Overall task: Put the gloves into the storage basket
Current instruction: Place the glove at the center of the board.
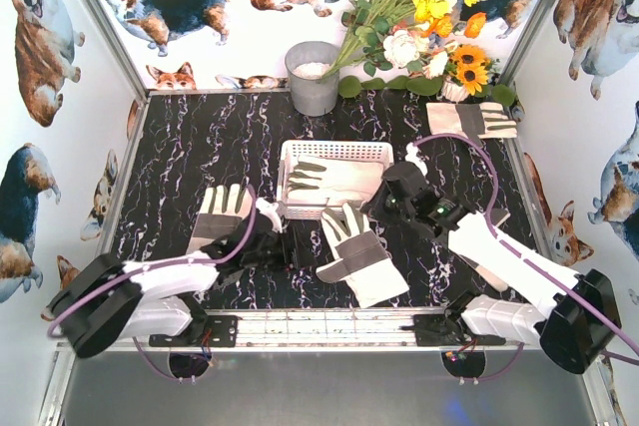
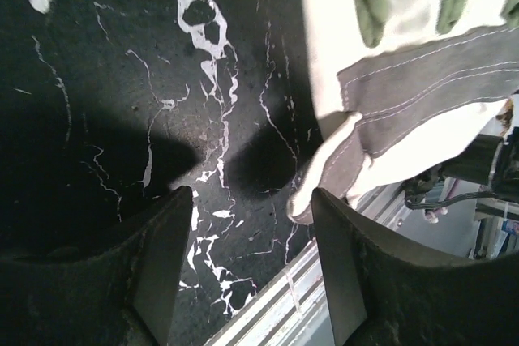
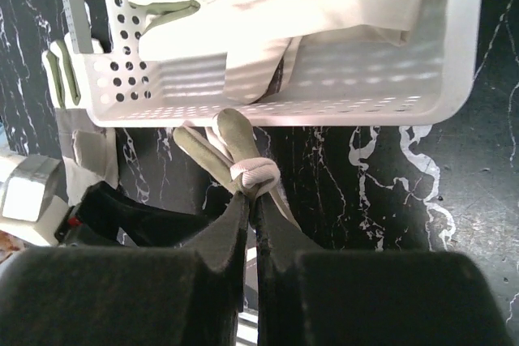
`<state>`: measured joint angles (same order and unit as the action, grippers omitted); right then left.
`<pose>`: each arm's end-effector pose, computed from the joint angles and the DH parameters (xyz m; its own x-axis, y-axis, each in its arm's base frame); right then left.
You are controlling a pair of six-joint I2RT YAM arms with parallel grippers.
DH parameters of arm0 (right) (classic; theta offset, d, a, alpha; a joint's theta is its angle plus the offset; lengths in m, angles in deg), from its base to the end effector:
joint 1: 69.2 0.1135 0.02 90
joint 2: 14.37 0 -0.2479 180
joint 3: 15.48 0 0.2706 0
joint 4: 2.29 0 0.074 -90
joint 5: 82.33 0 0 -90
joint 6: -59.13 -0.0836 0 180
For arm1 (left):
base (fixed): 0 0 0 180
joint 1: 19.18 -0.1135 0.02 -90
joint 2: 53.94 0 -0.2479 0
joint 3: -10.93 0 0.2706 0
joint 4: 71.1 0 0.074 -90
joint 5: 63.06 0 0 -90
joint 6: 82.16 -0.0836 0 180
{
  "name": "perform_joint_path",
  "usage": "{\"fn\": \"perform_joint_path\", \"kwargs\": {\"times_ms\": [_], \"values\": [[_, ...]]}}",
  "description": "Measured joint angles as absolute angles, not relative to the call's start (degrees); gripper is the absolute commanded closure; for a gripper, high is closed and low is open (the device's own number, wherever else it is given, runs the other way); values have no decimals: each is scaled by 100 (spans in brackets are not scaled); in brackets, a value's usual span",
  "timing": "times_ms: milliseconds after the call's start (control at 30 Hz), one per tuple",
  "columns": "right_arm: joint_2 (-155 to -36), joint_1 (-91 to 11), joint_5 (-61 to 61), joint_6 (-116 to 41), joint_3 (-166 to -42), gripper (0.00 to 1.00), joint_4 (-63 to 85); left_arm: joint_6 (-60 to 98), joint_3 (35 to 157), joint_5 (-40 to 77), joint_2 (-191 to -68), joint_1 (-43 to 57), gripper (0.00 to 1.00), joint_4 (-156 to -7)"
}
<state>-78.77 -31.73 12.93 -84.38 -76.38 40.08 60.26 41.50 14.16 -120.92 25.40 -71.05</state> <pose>0.2368 0.1718 0.2077 -0.7851 0.4069 -0.4670 0.1279 0.8441 0.5207 0.1765 -0.1999 0.0888 -0.9006 -0.1976 -0.3872 0.1602 0.6772 -0.7182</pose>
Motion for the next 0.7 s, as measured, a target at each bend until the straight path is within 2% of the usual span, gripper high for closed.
{"fn": "perform_joint_path", "kwargs": {"times_ms": [333,433,533,700], "values": [[-7729,-3173,1540,-8532,-7437,100,4028,6367,4259,1191,-13130,2983,48,-6106],[-7729,-3173,1551,-8526,-7437,100,4028,6431,4272,1108,-13235,3088,52,-5997],[-7729,-3173,1562,-8524,-7440,100,4028,6505,4272,1036,-13309,3115,64,-5857],[-7731,-3173,1590,-8506,-7440,100,4032,6789,4272,839,-13613,3141,92,-5400]]}}
